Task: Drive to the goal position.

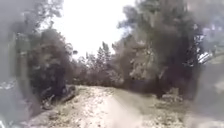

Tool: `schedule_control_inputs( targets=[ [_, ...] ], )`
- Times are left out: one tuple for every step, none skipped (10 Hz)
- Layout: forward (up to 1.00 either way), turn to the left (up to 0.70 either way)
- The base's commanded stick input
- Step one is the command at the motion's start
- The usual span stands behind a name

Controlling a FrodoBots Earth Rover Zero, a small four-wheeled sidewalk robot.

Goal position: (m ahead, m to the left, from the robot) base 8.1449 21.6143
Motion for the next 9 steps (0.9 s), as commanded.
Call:
schedule_control_inputs(
  targets=[
    [0.7, 0.0],
    [0.7, 0.0],
    [0.7, 0.0],
    [0.7, 0.0],
    [0.7, 0.0],
    [0.7, 0.0],
    [0.7, 0.0],
    [0.7, 0.0],
    [0.7, 0.0]
  ],
)
